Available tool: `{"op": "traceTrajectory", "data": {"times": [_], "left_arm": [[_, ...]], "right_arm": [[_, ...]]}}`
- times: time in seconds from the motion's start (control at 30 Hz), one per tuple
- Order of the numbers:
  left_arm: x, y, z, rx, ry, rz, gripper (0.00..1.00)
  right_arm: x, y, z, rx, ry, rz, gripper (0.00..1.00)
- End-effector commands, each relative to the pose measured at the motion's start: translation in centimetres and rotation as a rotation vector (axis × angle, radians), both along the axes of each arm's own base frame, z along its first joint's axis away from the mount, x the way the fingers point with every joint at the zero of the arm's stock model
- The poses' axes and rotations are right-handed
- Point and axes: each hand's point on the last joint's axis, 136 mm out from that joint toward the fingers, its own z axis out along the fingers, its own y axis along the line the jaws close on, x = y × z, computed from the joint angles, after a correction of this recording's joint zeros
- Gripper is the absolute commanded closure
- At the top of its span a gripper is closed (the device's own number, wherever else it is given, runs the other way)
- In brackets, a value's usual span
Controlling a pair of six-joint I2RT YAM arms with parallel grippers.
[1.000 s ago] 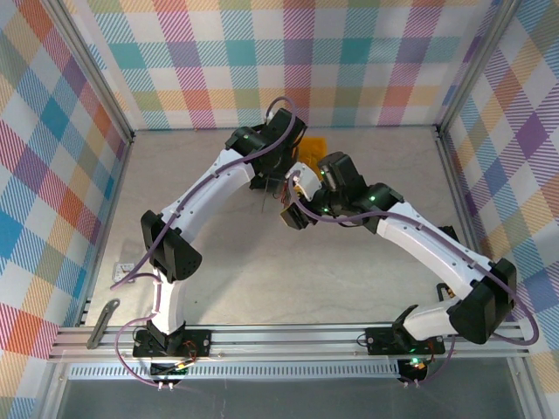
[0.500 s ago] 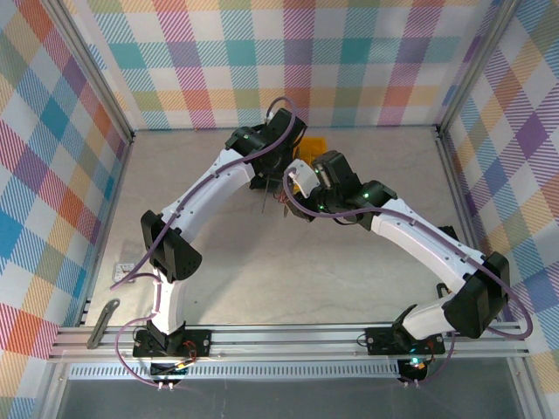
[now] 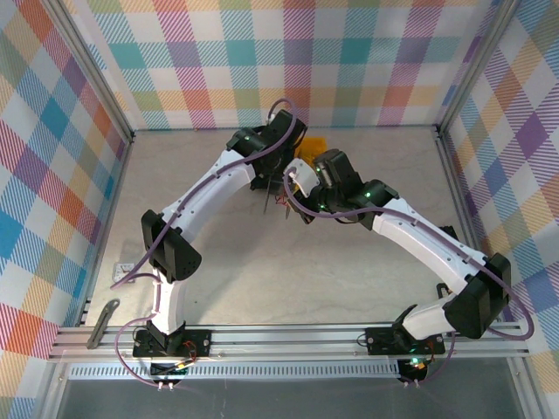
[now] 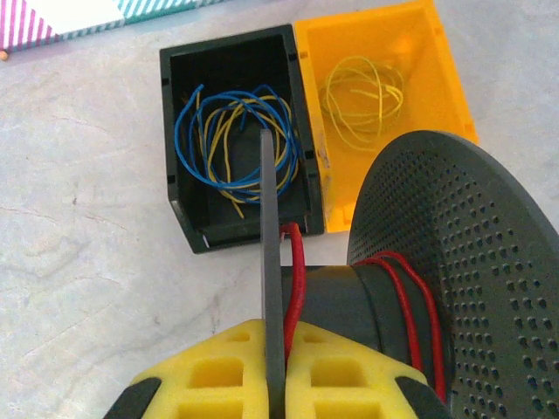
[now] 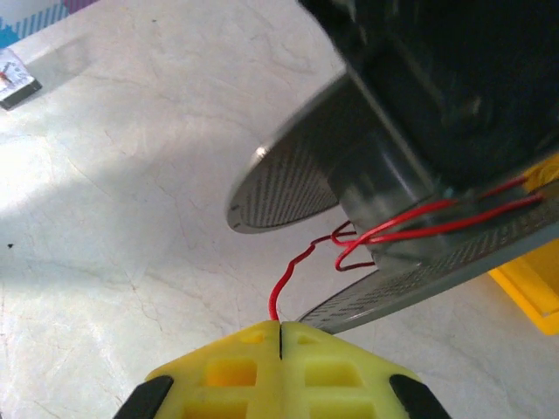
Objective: Wrap the cables
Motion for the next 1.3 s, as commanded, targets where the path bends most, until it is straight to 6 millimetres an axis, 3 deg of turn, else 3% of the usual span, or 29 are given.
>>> {"op": "traceTrajectory", "data": {"times": [0.0,0.17,0.33,0.5,0.67,0.77,0.87,1.0,1.13,1.27], "left_arm": [[0.2,0.3,2.5,-0.055,-0.065,-0.010,1.00],[-0.1,0.5,1.6,-0.033,-0.060,-0.033,1.00],[-0.9,0.6,0.8,-0.024,-0.064,-0.094,1.00],[-2.2,0.4,-0.3,-0.029,-0.054,-0.172,1.00],[-4.0,-0.2,-1.1,-0.041,-0.047,-0.309,1.00],[-6.1,-1.2,-1.2,-0.063,-0.043,-0.464,1.00],[-9.4,-2.5,-0.9,-0.116,-0.043,-0.678,1.00],[-13.3,-2.3,0.2,-0.144,-0.073,-0.867,1.00],[-15.4,-2.0,2.1,-0.199,-0.130,-0.950,1.00],[-16.5,-2.5,5.2,-0.361,-0.186,-1.011,1.00]], "right_arm": [[-1.8,0.5,5.1,0.098,-0.087,0.094,1.00],[-2.5,-0.2,8.4,0.136,-0.191,0.122,1.00],[-2.0,-2.0,12.0,0.178,-0.286,0.098,1.00],[0.1,-5.2,15.5,0.249,-0.337,0.020,1.00],[3.3,-8.1,17.0,0.356,-0.307,-0.047,1.00],[5.8,-9.5,16.9,0.411,-0.266,-0.076,1.00],[8.7,-10.7,16.1,0.462,-0.202,-0.118,1.00],[12.5,-12.8,14.1,0.515,-0.126,-0.178,1.00],[15.4,-15.1,11.2,0.580,-0.036,-0.236,1.00],[16.3,-15.9,8.4,0.635,0.028,-0.254,1.00]]}}
